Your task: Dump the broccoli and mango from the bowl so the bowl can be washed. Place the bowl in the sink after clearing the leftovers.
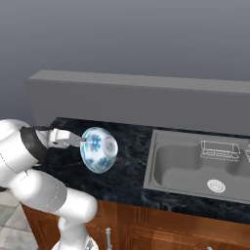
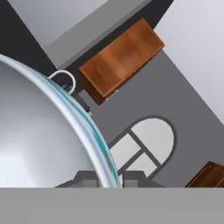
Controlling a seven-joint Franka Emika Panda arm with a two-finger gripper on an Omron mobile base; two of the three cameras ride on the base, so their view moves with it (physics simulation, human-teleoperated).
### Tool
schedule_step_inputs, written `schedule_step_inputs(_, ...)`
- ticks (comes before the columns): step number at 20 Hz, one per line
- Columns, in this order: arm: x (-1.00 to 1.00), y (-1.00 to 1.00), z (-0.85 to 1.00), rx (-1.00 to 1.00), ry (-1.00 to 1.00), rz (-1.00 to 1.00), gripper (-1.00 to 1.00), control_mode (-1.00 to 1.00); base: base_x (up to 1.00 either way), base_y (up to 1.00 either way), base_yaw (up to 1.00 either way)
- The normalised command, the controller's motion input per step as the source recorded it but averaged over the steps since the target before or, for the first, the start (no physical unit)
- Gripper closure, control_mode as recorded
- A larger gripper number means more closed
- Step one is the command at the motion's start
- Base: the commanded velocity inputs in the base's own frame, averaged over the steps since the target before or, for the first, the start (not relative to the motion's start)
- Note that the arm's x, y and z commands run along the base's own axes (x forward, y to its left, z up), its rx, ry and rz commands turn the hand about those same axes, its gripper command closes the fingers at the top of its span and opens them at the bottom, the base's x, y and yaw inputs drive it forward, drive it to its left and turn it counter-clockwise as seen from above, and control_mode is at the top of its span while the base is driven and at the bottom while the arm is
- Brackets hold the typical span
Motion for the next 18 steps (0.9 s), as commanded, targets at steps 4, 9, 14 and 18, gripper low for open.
schedule_step_inputs(4, 0.0, -0.16, 0.37, 0.0, -0.12, 0.0, 1.0, -1.0, 0.0, 0.0, 0.0)
schedule_step_inputs(9, 0.0, -0.31, 0.38, 0.0, 0.0, -0.04, 1.0, -1.0, 0.0, 0.0, 0.0)
schedule_step_inputs(14, -0.01, -0.2, 0.0, 0.03, 0.0, -0.06, 1.0, -1.0, 0.0, 0.0, 0.0)
schedule_step_inputs(18, -0.26, -0.93, 0.1, 0.29, 0.0, -0.08, 1.0, -1.0, 0.0, 0.0, 0.0)
